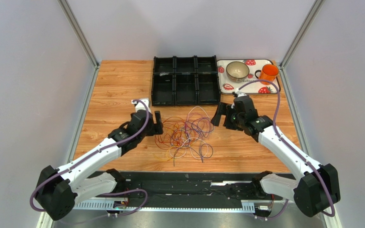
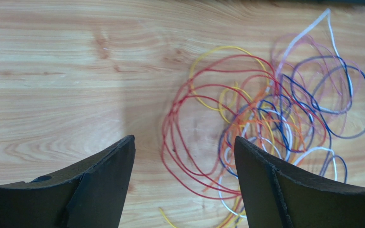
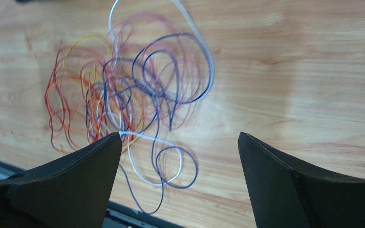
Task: Untangle the cables
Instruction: Untie the cable.
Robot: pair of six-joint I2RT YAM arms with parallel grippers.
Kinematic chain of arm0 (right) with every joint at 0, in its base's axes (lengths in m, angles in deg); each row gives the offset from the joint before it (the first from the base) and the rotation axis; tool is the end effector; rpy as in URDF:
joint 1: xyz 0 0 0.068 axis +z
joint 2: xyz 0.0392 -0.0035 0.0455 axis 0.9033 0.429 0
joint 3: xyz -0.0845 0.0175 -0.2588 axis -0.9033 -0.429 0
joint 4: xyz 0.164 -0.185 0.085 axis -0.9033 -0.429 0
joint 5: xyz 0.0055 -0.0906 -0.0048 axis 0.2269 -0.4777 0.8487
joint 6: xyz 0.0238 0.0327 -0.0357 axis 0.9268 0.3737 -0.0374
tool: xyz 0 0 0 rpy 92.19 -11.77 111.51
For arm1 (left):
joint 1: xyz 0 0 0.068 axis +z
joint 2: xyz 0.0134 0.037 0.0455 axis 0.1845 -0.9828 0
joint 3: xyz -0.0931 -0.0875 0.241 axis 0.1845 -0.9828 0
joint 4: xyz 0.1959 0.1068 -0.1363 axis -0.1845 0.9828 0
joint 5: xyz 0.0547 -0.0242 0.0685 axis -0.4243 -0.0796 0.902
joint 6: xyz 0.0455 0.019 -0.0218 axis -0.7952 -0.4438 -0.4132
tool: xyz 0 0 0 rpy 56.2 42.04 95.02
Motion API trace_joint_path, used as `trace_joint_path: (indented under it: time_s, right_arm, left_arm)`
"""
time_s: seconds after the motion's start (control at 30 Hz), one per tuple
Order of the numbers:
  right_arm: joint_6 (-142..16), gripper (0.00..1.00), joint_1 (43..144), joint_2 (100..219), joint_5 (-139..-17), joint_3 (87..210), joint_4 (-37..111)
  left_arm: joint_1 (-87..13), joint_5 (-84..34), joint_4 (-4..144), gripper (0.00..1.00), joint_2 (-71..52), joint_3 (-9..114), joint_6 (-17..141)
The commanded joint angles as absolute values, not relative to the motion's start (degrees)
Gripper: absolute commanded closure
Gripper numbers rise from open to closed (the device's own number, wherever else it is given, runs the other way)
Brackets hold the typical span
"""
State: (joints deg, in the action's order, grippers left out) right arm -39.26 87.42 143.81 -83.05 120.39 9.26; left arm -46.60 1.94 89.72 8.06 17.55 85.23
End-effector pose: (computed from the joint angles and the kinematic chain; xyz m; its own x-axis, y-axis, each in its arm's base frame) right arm 0.2176 0.0935 0.2577 -0.7851 0.2220 -0.5782 -0.0225 0.9227 0.3849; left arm 0.1801 -0.1166 0.2387 -0.6152 -0.2192 -0.7573 0.0030 0.9599 -0.2803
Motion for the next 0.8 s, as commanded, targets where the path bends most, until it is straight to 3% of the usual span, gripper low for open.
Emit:
trace_joint_path:
  time_s: [0.0,0.57,0.77]
  right_arm:
    - [-38.4,0.03,92.0,142.8,-84.8,119.3,10.3]
    - [-38.2,0.03,97.5,144.6,-84.3,115.7,11.8]
    - [-39.0,0.03,97.5,145.0,-85.3,115.5,11.5]
  left_arm:
    - [-52.7,6.6,91.9,0.17,6.0,20.0,87.1]
    - [-54.8,2.6,83.1,0.31,-12.6,27.3,81.6]
    - [-54.8,-0.5,82.8,0.60,-17.8,29.9,81.5]
